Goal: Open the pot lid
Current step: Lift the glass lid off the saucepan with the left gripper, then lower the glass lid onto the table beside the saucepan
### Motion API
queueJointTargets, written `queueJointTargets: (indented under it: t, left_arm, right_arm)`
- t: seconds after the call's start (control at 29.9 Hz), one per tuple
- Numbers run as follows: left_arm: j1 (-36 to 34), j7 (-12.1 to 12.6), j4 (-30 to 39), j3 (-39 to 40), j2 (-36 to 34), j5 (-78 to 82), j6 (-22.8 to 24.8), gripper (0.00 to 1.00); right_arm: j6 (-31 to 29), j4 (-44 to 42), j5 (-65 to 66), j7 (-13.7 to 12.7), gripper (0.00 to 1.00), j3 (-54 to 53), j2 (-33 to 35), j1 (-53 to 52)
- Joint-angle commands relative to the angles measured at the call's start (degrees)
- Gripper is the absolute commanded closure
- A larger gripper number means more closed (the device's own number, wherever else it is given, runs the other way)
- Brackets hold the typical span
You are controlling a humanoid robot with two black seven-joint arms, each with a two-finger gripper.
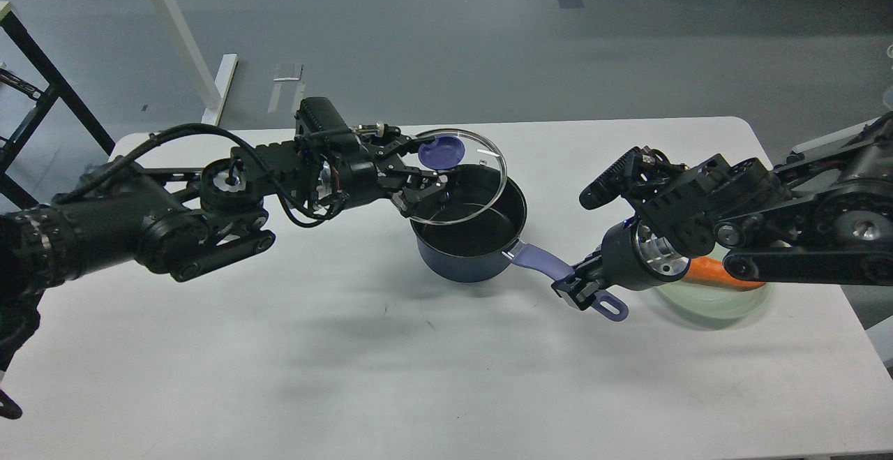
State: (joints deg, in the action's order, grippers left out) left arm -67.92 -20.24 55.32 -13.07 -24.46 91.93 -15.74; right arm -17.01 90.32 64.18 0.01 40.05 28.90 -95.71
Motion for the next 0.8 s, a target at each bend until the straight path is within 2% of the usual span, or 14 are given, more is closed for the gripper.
queueJointTargets:
  t: [0.0,0.17,0.37,0.5,0.63,0.77]
  left_arm:
    - [-0.37,-0.24,1.11,-0.2,-5.67,-1.32,0.1,0.52]
    - [1.29,-2.43,1.02,-1.08,-13.85,-1.32,0.1,0.52]
    - [8.32,-3.4,1.02,-1.87,-21.5,-0.88,-0.08,0.52]
    - [12.89,-4.02,0.23,-1.87,-22.91,-0.79,-0.51,0.52]
    - [16.23,-3.93,0.05,-1.87,-22.74,-0.7,-3.32,0.52]
    - [17.73,-3.93,-0.91,-1.96,-22.39,-0.79,-3.77,0.52]
  right_arm:
    - [-0.04,-0.05,0.07,-0.01,0.74,-0.06,-0.07,0.0]
    - [-0.04,-0.05,-0.02,-0.01,0.74,-0.15,0.01,0.0]
    - [-0.04,-0.05,-0.02,-0.01,0.74,-0.15,0.01,0.0]
    - [-0.04,-0.05,-0.02,-0.01,0.74,-0.24,0.01,0.0]
    - [-0.04,-0.05,-0.02,-0.01,0.74,-0.24,0.01,-0.53]
    - [-0.04,0.04,-0.02,-0.01,0.74,-0.15,0.01,-0.7]
